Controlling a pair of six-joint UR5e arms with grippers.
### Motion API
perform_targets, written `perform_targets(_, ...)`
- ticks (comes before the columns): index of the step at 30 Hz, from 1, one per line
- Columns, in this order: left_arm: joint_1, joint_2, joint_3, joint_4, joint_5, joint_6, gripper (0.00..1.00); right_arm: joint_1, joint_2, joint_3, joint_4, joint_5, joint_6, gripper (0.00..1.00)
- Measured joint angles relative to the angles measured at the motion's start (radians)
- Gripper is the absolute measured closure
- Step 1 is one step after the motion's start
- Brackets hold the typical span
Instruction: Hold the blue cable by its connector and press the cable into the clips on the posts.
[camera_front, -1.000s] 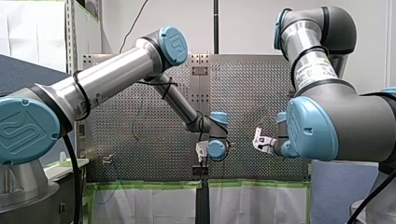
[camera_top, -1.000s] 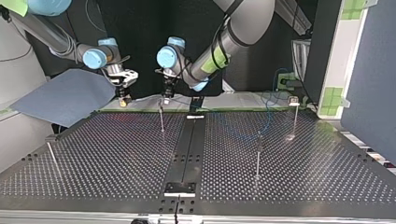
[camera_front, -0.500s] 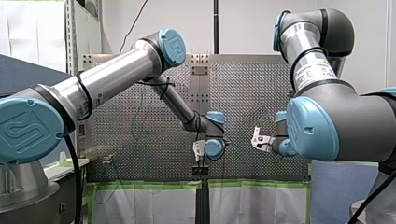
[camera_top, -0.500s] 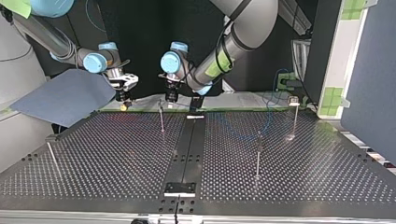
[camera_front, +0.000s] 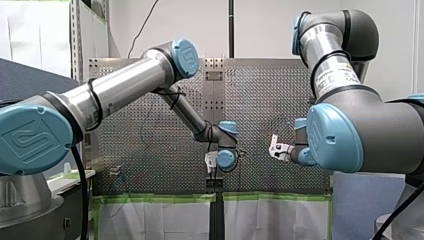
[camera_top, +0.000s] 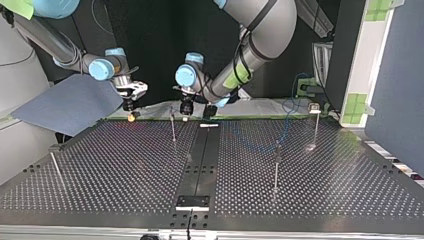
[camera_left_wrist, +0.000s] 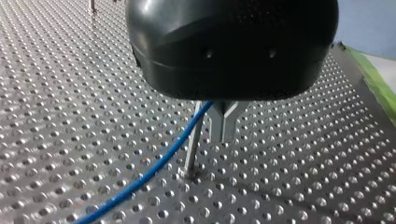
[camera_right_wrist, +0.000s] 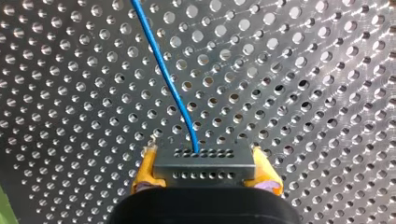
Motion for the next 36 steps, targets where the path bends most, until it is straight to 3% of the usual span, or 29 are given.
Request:
perform_targets(16, 0.054, -0.007, 0.043, -0.016, 0.037, 0.000, 1.00, -0.005, 0.001, -0.030, 0.001, 0.023, 0.000, 1.00)
perform_targets(26, 0.064, -0.007, 0.048, -0.036, 0.048, 0.013, 1.00, -0.011, 0.002, -0.038, 0.001, 0.028, 0.000, 1.00)
perform_targets(27, 0.064, -0.007, 0.049, -0.040, 0.049, 0.017, 0.91, -0.011, 0.002, -0.039, 0.001, 0.028, 0.000, 1.00)
perform_targets(28, 0.063, -0.007, 0.049, -0.049, 0.049, 0.024, 0.91, -0.011, 0.002, -0.040, 0.001, 0.028, 0.000, 1.00)
perform_targets(30, 0.061, -0.006, 0.048, -0.063, 0.049, 0.040, 0.44, -0.012, 0.002, -0.041, 0.001, 0.028, 0.000, 1.00)
perform_targets(31, 0.059, -0.007, 0.049, -0.071, 0.048, 0.051, 0.44, -0.012, 0.002, -0.041, 0.001, 0.028, 0.000, 1.00)
perform_targets(33, 0.057, -0.007, 0.048, -0.085, 0.043, 0.071, 0.04, -0.013, 0.002, -0.042, 0.002, 0.028, 0.000, 1.00)
perform_targets(36, 0.056, -0.006, 0.048, -0.106, 0.033, 0.100, 0.00, -0.016, 0.002, -0.042, 0.002, 0.028, 0.001, 1.00)
